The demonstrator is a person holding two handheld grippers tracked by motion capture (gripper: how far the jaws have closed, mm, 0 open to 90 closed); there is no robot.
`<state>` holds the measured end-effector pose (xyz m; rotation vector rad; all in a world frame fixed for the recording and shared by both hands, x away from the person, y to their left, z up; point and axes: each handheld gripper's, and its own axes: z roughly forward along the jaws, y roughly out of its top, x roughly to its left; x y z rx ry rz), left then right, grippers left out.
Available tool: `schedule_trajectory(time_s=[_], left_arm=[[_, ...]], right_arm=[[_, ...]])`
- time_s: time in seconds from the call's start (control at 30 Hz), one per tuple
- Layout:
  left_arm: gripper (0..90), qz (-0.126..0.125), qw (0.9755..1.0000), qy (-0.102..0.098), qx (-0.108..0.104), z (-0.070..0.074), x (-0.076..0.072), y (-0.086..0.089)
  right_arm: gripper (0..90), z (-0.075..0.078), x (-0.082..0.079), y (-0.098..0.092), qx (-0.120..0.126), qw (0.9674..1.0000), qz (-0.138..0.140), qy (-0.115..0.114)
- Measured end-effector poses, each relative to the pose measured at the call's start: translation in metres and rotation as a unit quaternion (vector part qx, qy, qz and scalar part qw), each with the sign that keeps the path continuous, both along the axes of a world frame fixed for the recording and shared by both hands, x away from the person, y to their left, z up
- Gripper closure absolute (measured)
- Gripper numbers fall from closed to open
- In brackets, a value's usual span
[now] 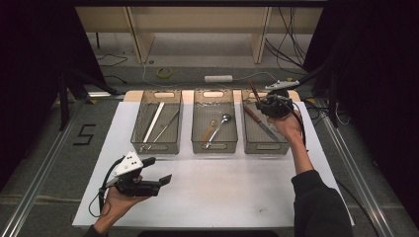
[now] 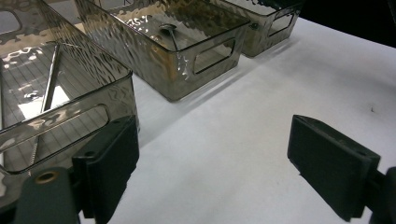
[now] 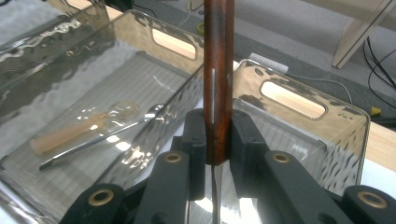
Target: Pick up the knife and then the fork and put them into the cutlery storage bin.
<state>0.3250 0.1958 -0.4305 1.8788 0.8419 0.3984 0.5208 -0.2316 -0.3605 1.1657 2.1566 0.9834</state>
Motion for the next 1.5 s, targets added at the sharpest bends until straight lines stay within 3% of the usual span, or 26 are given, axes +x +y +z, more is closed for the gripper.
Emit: schedule_trajectory(time_s=[0.83,1.5], left_arm=[[16.2,-0.001,1.0000,0.003,0.001,0.000,0.000,0.000],[16.1,-0.001,1.0000,0.003,0.003,0.000,0.000,-0.001]], right_arm=[[78.5,-0.039,0.006,-0.006,-0.029,0.9981,-0.034,0.042],[75.4,-0.059,0.009,-0.015,-0.051,0.9934,-0.061,0.084]])
